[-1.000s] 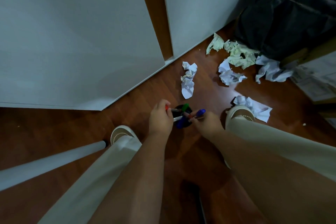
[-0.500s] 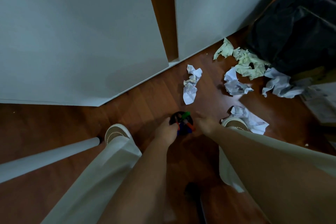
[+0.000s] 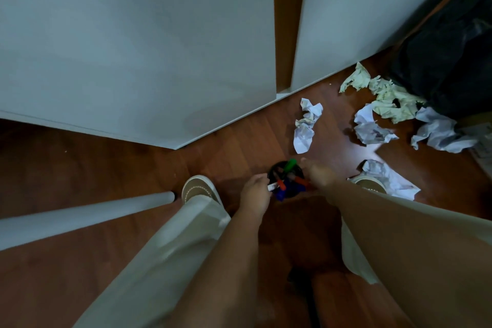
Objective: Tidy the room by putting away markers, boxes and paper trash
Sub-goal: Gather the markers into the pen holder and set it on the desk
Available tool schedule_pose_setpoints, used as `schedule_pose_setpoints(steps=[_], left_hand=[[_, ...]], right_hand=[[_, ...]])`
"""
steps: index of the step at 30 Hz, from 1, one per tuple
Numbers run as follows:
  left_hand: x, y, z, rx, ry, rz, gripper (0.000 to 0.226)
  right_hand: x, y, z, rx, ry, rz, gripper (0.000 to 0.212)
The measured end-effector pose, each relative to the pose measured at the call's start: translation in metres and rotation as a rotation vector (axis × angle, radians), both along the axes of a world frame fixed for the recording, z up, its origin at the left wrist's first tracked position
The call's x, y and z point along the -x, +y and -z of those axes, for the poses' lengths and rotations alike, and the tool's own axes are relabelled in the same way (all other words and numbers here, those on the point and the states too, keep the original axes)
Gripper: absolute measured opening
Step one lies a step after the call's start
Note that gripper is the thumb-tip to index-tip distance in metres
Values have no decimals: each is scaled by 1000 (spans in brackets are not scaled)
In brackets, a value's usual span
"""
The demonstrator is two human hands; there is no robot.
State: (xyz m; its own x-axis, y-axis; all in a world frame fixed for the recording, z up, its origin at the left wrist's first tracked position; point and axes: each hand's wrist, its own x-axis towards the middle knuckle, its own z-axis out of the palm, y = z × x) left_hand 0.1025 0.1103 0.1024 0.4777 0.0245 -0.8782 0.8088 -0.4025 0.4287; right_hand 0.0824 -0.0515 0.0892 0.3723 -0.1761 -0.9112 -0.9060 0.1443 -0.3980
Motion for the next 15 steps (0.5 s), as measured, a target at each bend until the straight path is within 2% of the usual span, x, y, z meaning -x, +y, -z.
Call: schedule_pose_setpoints(steps=[4, 11, 15], left_hand=[[-3, 18, -37, 82, -36, -165, 20], [-13, 54, -123, 185, -237, -308, 25], [-15, 75, -173, 320, -339, -445, 27]], right_hand=[[-14, 15, -38, -7, -81, 117, 29], [-29, 58, -115, -95, -272, 234, 36], [-26, 83, -160, -136, -407, 336, 35]])
